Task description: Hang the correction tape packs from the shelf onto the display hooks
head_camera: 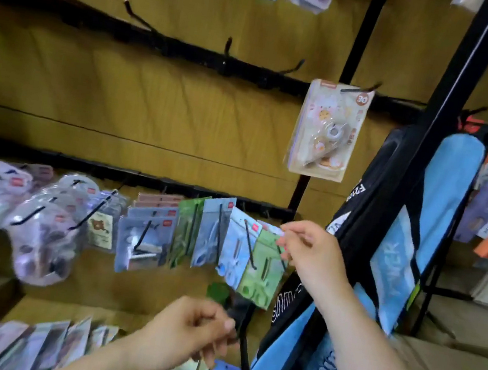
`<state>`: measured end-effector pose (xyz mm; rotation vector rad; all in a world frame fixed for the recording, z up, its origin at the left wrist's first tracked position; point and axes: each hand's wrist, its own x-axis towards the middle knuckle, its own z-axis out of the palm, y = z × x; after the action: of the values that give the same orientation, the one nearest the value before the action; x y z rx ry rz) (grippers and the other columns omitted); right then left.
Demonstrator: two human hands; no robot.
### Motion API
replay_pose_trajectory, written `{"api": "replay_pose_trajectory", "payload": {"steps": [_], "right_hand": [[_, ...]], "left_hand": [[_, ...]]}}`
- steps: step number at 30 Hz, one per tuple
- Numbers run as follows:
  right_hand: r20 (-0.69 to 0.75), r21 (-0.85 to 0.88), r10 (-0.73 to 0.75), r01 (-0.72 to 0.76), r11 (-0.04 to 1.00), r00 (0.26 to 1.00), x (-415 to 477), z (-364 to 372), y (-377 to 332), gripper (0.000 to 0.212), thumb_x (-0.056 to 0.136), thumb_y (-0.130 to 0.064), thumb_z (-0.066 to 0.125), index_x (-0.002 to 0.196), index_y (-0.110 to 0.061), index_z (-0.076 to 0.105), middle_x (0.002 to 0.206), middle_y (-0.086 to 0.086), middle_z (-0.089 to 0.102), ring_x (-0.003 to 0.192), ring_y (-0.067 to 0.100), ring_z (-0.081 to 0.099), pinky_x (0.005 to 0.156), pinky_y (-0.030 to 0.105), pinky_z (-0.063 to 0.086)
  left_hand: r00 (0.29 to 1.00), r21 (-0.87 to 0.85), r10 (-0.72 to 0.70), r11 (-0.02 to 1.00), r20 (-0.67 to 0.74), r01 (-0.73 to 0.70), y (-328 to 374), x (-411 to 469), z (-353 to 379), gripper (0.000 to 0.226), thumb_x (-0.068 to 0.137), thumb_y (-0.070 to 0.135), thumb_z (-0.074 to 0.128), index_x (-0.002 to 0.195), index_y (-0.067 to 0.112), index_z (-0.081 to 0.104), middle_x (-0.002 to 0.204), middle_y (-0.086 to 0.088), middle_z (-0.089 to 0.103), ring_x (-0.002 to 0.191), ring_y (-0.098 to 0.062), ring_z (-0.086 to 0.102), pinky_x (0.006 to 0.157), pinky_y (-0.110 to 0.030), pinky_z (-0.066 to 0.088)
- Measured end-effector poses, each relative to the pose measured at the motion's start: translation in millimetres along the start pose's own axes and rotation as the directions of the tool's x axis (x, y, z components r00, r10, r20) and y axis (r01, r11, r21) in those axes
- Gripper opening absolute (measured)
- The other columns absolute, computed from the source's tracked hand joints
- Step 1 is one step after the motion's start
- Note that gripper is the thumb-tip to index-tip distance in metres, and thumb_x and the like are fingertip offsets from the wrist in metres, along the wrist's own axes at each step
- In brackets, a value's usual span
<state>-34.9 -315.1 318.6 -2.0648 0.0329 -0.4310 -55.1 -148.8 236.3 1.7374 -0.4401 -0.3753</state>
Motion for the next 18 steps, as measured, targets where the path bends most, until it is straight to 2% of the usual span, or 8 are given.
{"api": "replay_pose_trajectory", "payload": {"steps": [5,7,9,11,13,15,16,18], "right_hand": [[0.244,-0.071,0.16,-0.147,0.987,0.956,-39.9,59.6,54.6,0.015,0.092,-0.009,0.046,0.089,-0.014,0.061,0.068,-0.007,0.058,0.055,0.004,0.051,0.043,0.003,0.038],[0.297,-0.109,0.238,-0.215,0.97,0.925,-47.2,84.5,78.8,0.019,0.092,-0.008,0.047,0.083,-0.013,0.062,0.066,-0.007,0.058,0.053,0.005,0.05,0.046,0.007,0.041],[0.321,-0.144,0.316,-0.284,0.948,0.893,-49.8,112.3,104.1,0.026,0.091,-0.008,0.047,0.069,-0.02,0.057,0.064,-0.006,0.057,0.048,0.003,0.049,0.048,0.011,0.039],[0.338,-0.173,0.396,-0.357,0.918,0.854,-47.1,140.8,132.5,0.031,0.09,-0.008,0.047,0.064,-0.024,0.052,0.063,-0.005,0.055,0.046,0.004,0.048,0.045,0.012,0.037],[0.375,-0.217,0.483,-0.431,0.876,0.791,-43.1,168.5,161.4,0.03,0.092,-0.008,0.044,0.066,-0.021,0.051,0.063,-0.004,0.053,0.048,0.007,0.046,0.042,0.013,0.035],[0.399,-0.247,0.579,-0.525,0.815,0.711,-40.2,194.6,188.2,0.023,0.093,-0.008,0.041,0.074,-0.017,0.051,0.065,-0.002,0.051,0.05,0.009,0.044,0.043,0.017,0.034],[0.387,-0.258,0.622,-0.568,0.782,0.68,-39.3,206.9,201.8,0.02,0.092,-0.007,0.042,0.077,-0.016,0.051,0.065,-0.002,0.049,0.051,0.009,0.043,0.044,0.018,0.034],[0.342,-0.264,0.693,-0.642,0.719,0.635,-37.5,230.3,227.9,0.009,0.09,-0.008,0.046,0.084,-0.015,0.05,0.065,0.0,0.046,0.054,0.011,0.043,0.048,0.022,0.035]], "left_hand": [[0.958,0.038,-0.242,0.967,-0.152,0.25,-96.1,-29.1,-19.4,0.036,0.092,0.013,0.049,0.057,0.016,0.056,0.047,0.005,0.059,0.038,-0.006,0.053,0.042,-0.015,0.034],[0.928,0.055,-0.299,0.947,-0.221,0.318,-128.6,-29.8,-27.2,0.035,0.092,0.013,0.049,0.058,0.014,0.055,0.045,0.005,0.058,0.036,-0.006,0.052,0.039,-0.013,0.035],[0.895,0.071,-0.347,0.922,-0.279,0.38,-158.3,-26.8,-34.8,0.033,0.091,0.015,0.05,0.058,0.014,0.056,0.047,0.006,0.058,0.038,-0.008,0.053,0.04,-0.013,0.037],[0.859,0.083,-0.401,0.891,-0.319,0.447,-185.6,-19.4,-41.4,0.033,0.09,0.02,0.052,0.057,0.017,0.057,0.051,0.005,0.06,0.05,-0.016,0.06,0.051,-0.02,0.044],[0.826,0.121,-0.447,0.851,-0.343,0.511,-212.9,-8.0,-46.1,0.034,0.091,0.025,0.049,0.058,0.021,0.055,0.063,-0.001,0.064,0.072,-0.027,0.066,0.065,-0.026,0.045],[0.802,0.209,-0.465,0.8,-0.376,0.562,-236.4,4.2,-49.4,0.025,0.092,0.028,0.046,0.069,0.025,0.057,0.085,-0.006,0.066,0.093,-0.028,0.064,0.073,-0.026,0.044],[0.793,0.245,-0.46,0.78,-0.398,0.576,-246.5,9.8,-50.6,0.018,0.093,0.028,0.044,0.085,0.026,0.06,0.1,-0.007,0.066,0.101,-0.026,0.061,0.078,-0.026,0.044],[0.789,0.332,-0.44,0.735,-0.43,0.591,-267.0,20.5,-53.7,0.032,0.095,0.03,0.041,0.124,0.023,0.052,0.131,-0.005,0.054,0.117,-0.023,0.053,0.092,-0.027,0.042]]}}
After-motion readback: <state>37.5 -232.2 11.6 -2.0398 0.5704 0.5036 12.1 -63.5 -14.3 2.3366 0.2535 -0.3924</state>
